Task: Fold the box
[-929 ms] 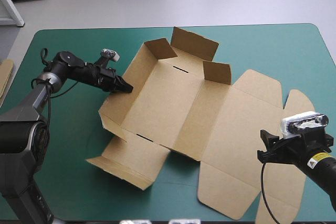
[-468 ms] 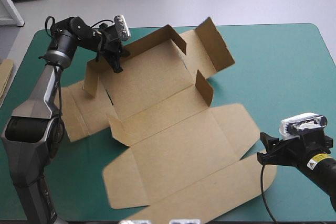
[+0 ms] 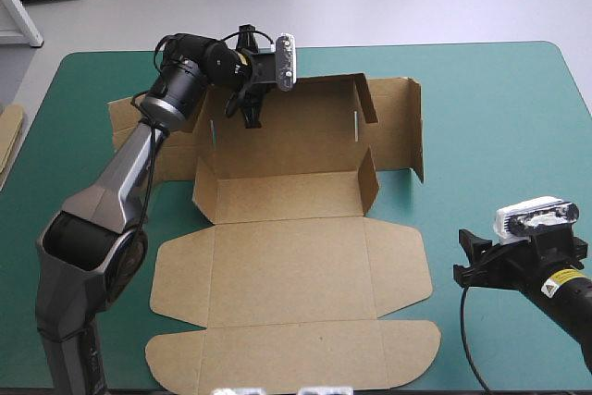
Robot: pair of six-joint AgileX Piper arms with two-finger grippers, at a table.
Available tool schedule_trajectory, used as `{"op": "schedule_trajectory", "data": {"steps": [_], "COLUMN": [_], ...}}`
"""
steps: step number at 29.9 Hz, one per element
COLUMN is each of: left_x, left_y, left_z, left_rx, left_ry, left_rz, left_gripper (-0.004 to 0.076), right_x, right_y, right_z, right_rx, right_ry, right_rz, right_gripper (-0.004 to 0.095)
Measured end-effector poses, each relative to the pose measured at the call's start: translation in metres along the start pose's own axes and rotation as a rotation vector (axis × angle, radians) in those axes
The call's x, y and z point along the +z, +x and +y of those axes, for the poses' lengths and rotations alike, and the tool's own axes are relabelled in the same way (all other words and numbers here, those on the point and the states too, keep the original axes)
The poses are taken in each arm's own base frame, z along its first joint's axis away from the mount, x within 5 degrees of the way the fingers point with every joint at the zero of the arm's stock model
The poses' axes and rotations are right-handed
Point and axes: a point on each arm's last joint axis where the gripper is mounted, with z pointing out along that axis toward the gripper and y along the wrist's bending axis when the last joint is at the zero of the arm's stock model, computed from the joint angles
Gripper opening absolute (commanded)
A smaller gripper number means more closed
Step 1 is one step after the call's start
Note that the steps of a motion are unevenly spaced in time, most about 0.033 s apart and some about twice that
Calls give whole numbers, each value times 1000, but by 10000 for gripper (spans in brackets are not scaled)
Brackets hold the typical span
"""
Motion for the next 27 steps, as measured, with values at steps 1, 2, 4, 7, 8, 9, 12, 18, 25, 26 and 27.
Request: {"op": "schedule_trajectory", "data": {"steps": [1, 2, 4, 7, 8, 9, 12, 18, 25, 26, 27], "left_x": [-5, -12, -25, -42, -45, -48, -57, -69, -72, -71, -70], "left_y": [-7, -14, -25, -37, -40, -43, -50, -57, -60, -60, -59], "left_z": [-2, -5, -11, -26, -33, -40, -62, -112, -156, -161, -163], "left_rx": [-7, -17, -27, -12, -4, 2, 10, 17, 41, 42, 38], "left_ry": [2, 3, 6, -11, -21, -33, -99, -226, -343, -350, -352], "left_rz": [1, -3, -4, 29, 47, 63, 83, 77, 88, 89, 88], "left_gripper": [-9, -9, -9, -9, -9, -9, -9, -9, -8, -8, -8], "right_x": [0, 0, 0, -3, -5, -8, -14, -8, 9, 11, 13], "right_y": [-1, -2, -3, -6, -9, -12, -23, -49, -87, -93, -99], "right_z": [-1, -2, -5, -10, -12, -13, -14, -16, -20, -20, -20], "right_rx": [6, 14, 22, 35, 41, 47, 72, 74, 20, 18, 14], "right_ry": [7, 18, 54, 113, 131, 145, 165, 187, 215, 217, 219], "right_rz": [-10, -18, -28, -42, -51, -62, -84, 17, 97, 98, 99], "right_gripper": [577, 577, 577, 577, 577, 577, 577, 577, 577, 577, 577]}}
